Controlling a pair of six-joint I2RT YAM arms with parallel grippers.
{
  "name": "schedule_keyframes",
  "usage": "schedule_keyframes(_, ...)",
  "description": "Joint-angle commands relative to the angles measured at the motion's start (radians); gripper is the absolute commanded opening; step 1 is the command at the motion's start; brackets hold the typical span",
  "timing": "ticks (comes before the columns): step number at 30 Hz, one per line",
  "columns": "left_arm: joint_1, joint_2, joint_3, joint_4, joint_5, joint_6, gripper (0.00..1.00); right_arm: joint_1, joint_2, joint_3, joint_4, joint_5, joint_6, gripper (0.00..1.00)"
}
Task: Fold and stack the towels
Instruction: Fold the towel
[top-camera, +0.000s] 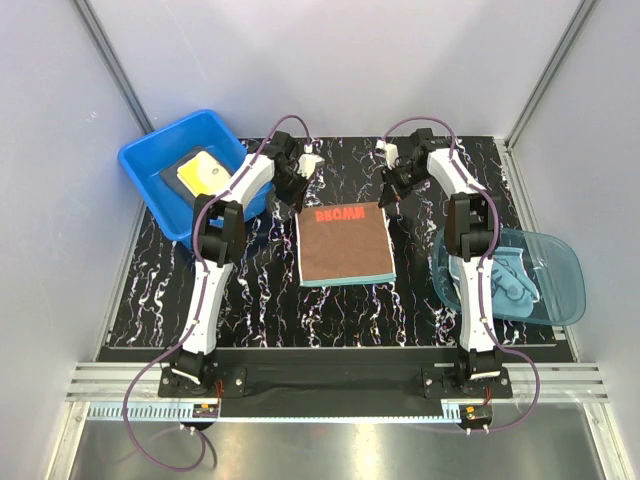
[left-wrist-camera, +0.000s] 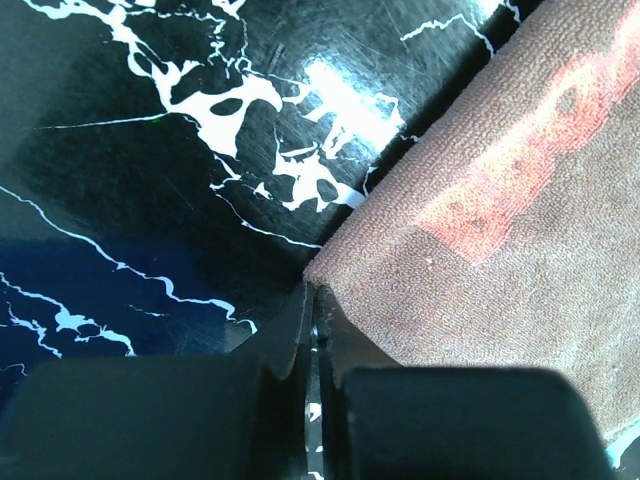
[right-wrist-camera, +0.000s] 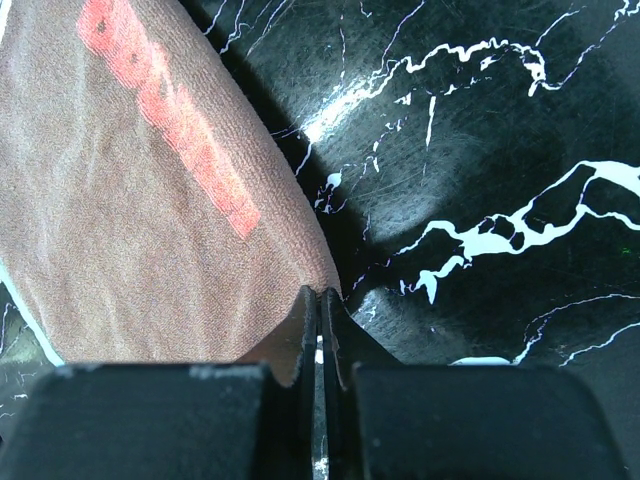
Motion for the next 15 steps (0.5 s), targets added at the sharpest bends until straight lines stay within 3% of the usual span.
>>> schedule_keyframes(1,0.003,0.009,0.024,-0.023,0.028,0.025,0.0,0.011,-0.006,0.014,-0.011,-0.017,-0.021,0.02)
schedule_keyframes(5,0.003,-0.049,-0.005,0.047,0.008,0.007,0.0,0.011,-0.038,0.003,0.012,0.014,-0.01,0.0)
schedule_keyframes(10,0.001,-0.212,-0.146,0.183,-0.014,-0.007,0.0,0.011,-0.108,-0.041,0.106,0.067,0.026,0.0)
schedule_keyframes(15,0.003,-0.24,-0.148,0.185,-0.032,-0.013,0.0,0.011,-0.174,-0.147,0.214,0.104,0.023,0.0)
